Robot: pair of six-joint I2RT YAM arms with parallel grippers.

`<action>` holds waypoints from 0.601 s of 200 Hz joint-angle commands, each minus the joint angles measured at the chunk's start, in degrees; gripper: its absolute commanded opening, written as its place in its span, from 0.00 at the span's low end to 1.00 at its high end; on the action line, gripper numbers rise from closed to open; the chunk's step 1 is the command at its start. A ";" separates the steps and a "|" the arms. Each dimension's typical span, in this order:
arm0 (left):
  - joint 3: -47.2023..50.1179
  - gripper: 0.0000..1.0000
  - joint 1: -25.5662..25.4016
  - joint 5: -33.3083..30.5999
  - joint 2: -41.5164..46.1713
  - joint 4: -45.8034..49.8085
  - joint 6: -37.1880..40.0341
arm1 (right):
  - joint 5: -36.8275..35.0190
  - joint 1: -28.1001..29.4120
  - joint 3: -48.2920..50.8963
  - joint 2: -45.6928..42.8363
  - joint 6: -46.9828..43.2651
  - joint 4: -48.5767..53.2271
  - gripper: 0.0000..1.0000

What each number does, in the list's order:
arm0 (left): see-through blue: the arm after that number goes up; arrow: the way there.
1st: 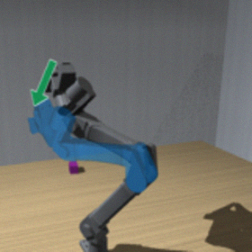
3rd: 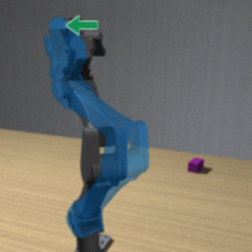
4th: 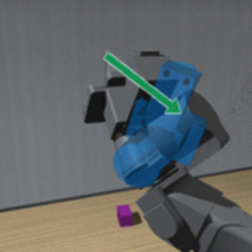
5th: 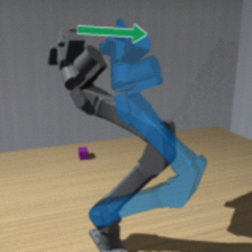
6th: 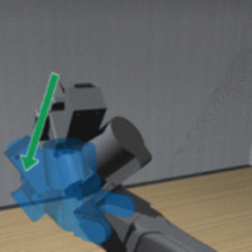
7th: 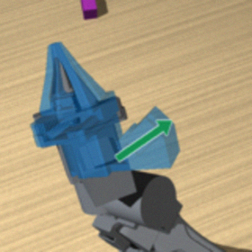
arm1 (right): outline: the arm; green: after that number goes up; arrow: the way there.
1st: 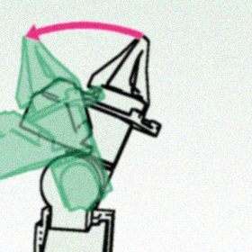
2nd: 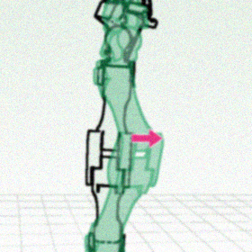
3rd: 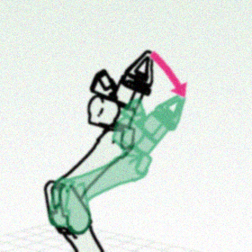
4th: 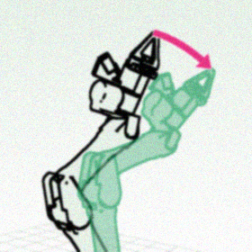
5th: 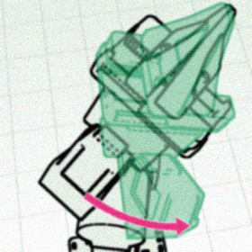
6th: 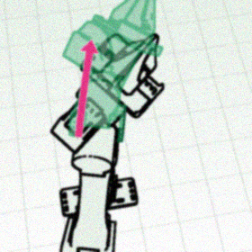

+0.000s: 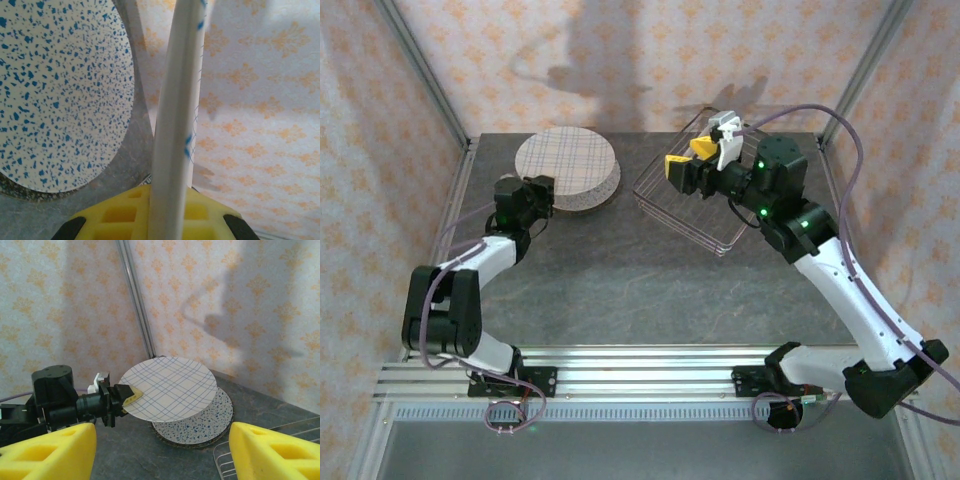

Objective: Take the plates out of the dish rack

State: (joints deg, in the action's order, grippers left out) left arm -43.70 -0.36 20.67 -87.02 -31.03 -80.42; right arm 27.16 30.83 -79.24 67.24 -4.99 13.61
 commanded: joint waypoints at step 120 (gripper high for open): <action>-5.58 0.00 1.33 2.24 -16.89 -17.06 2.63 | -0.46 0.39 0.65 0.36 1.96 -3.59 0.70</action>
State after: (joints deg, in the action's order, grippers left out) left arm -46.44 0.54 21.71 -102.96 -41.08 -79.35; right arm 27.18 30.83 -78.32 67.53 -3.66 12.56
